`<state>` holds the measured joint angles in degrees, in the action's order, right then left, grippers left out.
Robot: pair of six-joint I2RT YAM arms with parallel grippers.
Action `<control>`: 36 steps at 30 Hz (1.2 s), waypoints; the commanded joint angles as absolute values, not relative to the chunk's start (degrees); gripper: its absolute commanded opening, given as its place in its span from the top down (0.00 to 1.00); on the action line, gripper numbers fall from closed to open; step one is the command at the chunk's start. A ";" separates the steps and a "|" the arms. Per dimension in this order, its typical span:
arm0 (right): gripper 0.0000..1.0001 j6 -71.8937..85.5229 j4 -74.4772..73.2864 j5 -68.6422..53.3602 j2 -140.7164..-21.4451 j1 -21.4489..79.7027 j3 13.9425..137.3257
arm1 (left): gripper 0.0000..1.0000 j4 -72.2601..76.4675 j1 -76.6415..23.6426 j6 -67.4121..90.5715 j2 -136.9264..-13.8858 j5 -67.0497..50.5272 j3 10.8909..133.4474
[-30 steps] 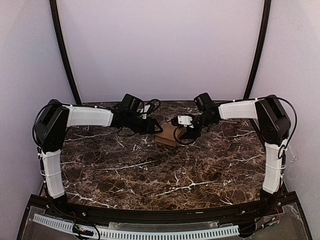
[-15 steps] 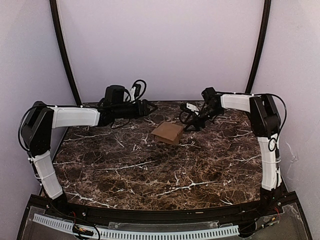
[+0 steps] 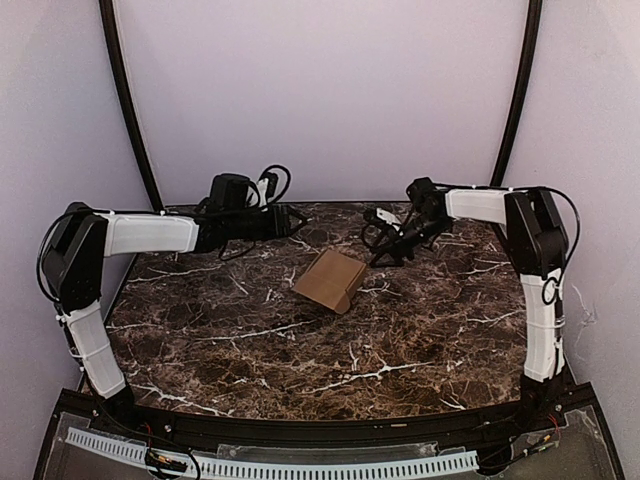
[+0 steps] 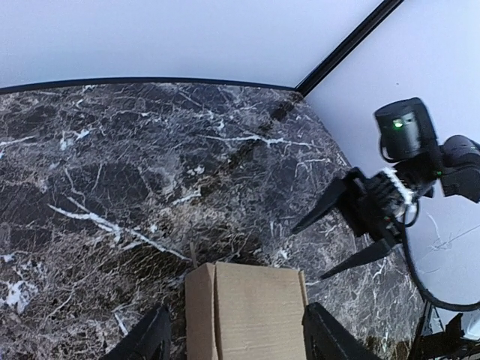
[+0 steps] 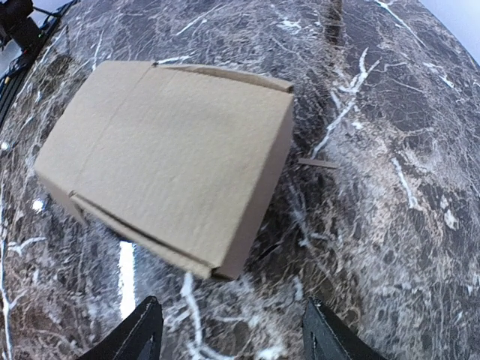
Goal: Fold the paper box
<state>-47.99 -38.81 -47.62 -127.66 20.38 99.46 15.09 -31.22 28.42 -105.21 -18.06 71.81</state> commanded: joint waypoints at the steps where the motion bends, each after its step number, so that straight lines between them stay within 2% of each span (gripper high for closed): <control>1: 0.36 -54.24 -32.91 -41.68 -115.66 22.71 90.49 | 0.39 7.38 -31.11 24.91 -107.91 -17.82 73.08; 9: 0.36 -57.82 -23.88 -26.39 -111.37 30.98 82.70 | 0.39 8.64 -32.17 27.67 -116.65 -26.05 79.37; 15: 0.36 -56.81 -24.78 -25.01 -115.85 31.97 87.66 | 0.41 7.09 -33.08 28.06 -120.77 -28.08 83.71; 36: 0.37 -63.04 -25.66 -21.00 -117.07 33.97 81.38 | 0.55 7.47 -33.75 31.34 -126.37 -32.17 86.74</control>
